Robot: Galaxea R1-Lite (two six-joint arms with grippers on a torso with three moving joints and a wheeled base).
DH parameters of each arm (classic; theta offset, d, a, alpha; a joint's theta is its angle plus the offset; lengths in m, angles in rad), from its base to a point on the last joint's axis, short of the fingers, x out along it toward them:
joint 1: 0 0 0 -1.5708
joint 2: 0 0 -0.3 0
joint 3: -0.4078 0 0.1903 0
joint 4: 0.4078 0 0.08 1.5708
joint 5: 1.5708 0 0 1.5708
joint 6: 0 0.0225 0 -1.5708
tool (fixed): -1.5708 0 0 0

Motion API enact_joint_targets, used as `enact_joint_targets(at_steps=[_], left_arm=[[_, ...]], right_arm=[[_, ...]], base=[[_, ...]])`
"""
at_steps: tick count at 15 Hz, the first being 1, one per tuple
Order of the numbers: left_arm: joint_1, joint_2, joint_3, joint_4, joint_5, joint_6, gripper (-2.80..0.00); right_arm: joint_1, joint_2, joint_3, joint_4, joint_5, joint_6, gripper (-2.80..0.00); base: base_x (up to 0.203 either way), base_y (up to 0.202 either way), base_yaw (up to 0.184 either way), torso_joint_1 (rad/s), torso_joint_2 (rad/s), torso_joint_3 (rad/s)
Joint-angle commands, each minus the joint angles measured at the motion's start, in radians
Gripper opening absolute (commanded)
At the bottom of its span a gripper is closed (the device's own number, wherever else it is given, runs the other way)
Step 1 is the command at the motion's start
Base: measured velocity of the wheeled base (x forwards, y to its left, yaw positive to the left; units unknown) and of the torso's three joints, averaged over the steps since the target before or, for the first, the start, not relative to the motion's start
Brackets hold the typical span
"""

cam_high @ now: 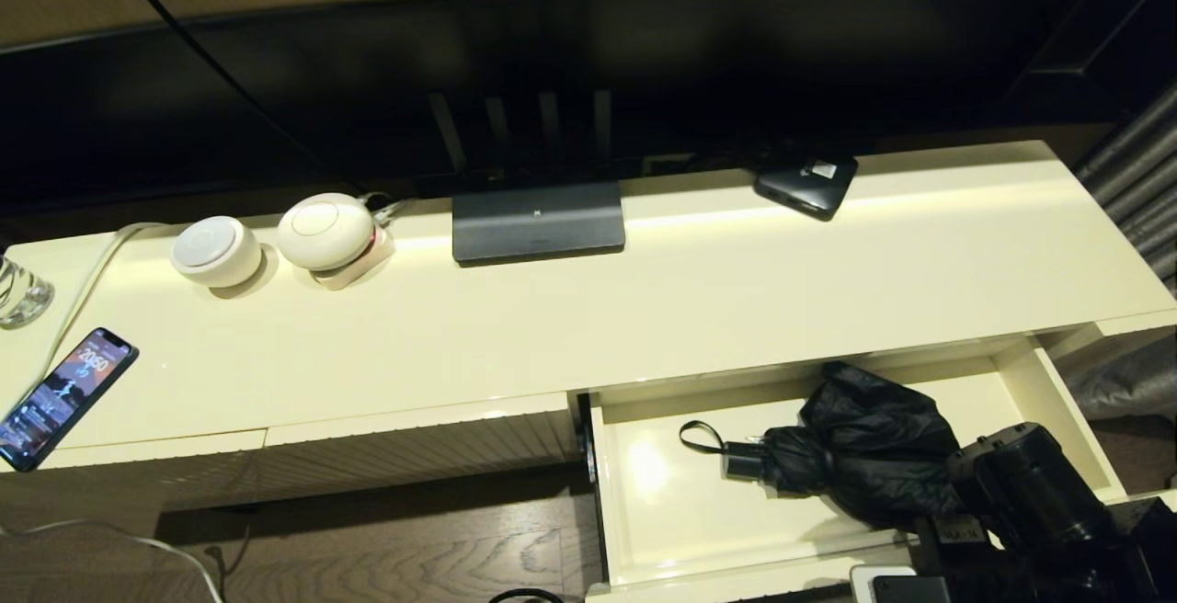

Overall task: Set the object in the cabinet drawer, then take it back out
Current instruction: Close the drawer

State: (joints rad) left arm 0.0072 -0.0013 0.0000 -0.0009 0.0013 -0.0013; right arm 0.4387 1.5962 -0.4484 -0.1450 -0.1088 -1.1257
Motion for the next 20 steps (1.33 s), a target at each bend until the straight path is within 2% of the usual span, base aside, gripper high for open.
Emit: enact_joint_targets(at_steps=[1, 6, 16, 20], left_arm=[[0.000, 0.001, 0.003, 0.001, 0.000, 0.000, -2.80], [0.000, 0.001, 0.003, 0.001, 0.000, 0.000, -2.80], [0.000, 0.001, 0.003, -0.001, 0.000, 0.000, -2.80], [0.000, 0.001, 0.003, 0.001, 0.000, 0.000, -2.80]], right_arm=[[0.000, 0.011, 0.001, -0.021, -0.019, -0.006, -2.80], [0.000, 0.027, -0.004, -0.083, -0.042, -0.004, -2.80], [-0.037, 0.103, -0.046, -0.352, -0.042, -0.006, -2.80], [-0.063, 0.130, -0.041, -0.443, -0.042, -0.055, -2.80]], base=[[0.000, 0.000, 0.000, 0.000, 0.00, 0.000], [0.000, 0.000, 0.000, 0.000, 0.00, 0.000], [0.000, 0.000, 0.000, 0.000, 0.00, 0.000], [0.000, 0.000, 0.000, 0.000, 0.00, 0.000]])
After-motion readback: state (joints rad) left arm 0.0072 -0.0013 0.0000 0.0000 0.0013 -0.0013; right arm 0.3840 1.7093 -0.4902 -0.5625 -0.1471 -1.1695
